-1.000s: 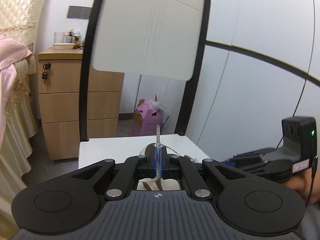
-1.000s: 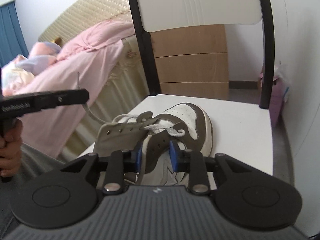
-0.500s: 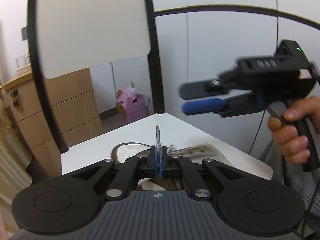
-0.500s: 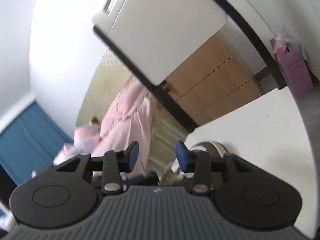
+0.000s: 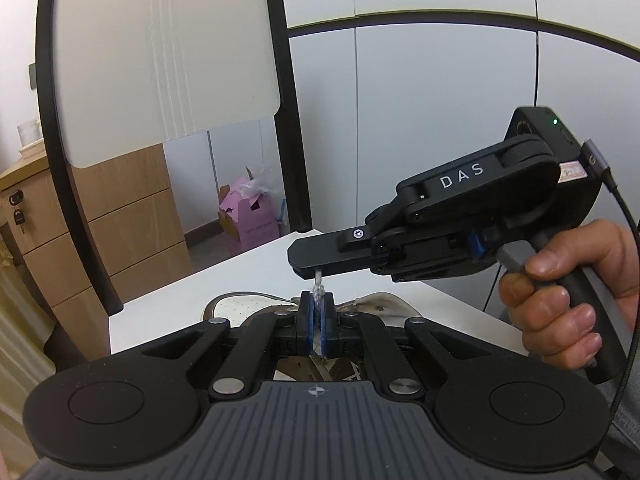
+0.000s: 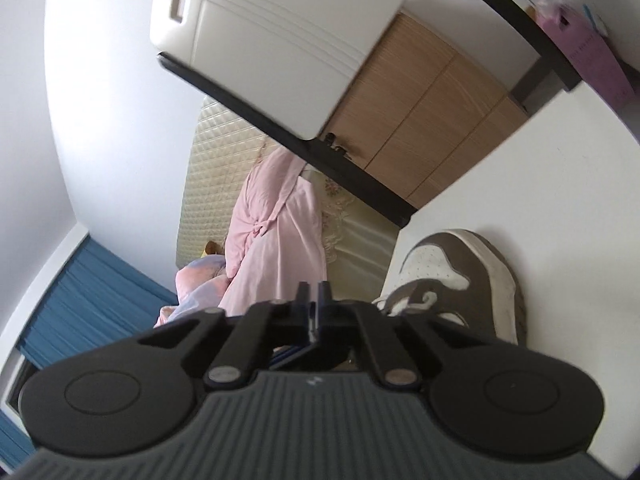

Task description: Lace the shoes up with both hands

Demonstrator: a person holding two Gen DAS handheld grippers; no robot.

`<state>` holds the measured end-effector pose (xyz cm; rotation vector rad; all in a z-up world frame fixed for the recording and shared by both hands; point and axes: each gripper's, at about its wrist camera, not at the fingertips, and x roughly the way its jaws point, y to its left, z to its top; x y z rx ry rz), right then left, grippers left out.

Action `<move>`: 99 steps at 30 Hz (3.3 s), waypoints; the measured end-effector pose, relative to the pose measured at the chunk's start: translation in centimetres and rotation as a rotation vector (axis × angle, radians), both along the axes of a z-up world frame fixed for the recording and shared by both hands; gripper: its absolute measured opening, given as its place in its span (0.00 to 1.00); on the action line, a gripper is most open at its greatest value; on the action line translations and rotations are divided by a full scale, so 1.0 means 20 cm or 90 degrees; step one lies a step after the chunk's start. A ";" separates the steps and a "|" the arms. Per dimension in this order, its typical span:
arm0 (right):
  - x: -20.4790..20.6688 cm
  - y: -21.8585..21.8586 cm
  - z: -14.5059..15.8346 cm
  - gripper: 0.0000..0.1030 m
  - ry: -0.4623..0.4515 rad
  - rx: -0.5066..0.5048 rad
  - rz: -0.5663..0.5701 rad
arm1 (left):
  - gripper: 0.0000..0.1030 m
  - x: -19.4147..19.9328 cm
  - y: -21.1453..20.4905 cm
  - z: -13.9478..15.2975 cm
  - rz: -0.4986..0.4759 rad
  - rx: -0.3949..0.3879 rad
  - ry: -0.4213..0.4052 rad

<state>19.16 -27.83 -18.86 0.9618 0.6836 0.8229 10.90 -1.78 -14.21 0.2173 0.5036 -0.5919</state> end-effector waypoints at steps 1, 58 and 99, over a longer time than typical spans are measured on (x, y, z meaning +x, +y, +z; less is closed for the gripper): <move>0.00 0.00 -0.01 0.03 0.003 0.005 -0.002 | 0.04 0.00 0.00 0.00 0.000 -0.001 -0.001; -0.16 -0.12 -0.14 0.40 0.162 -0.089 -0.126 | 0.04 0.07 -0.09 0.01 -0.107 0.301 -0.133; -0.15 -0.12 -0.17 0.43 0.193 -0.052 -0.118 | 0.02 0.03 -0.27 -0.20 -0.184 0.396 -0.144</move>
